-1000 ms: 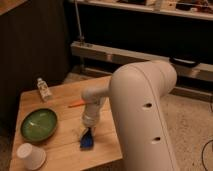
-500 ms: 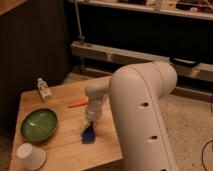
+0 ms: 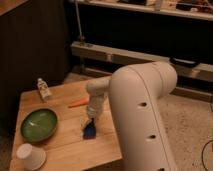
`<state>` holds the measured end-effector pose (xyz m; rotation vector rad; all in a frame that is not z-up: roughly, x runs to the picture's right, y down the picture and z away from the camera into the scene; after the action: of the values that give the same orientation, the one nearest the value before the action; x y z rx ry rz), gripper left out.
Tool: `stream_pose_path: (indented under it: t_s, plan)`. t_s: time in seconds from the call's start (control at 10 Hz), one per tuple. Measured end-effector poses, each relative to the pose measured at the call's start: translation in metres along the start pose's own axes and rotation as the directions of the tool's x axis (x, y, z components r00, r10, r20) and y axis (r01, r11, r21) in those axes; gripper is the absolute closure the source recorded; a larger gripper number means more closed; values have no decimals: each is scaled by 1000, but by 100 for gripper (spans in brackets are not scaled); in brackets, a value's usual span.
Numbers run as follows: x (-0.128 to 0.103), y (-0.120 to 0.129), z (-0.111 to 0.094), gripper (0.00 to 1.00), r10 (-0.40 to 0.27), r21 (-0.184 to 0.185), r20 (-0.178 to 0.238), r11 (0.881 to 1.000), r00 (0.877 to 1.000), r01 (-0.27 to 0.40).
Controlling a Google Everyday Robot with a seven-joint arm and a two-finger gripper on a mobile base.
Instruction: Wipe the white sponge on the table
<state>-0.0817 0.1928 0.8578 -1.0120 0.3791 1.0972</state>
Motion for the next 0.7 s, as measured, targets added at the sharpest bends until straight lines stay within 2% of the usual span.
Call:
stream_pose_path:
  t_s: [0.4,0.6,0.7]
  plan:
    - [-55,-63,-51,100,44,21,83,999,996,-46]
    - [-66,-84,-69,100,70,38,117,996,991,-75]
    - [-63,-94,-75,100,88,48,125,994,988,-94]
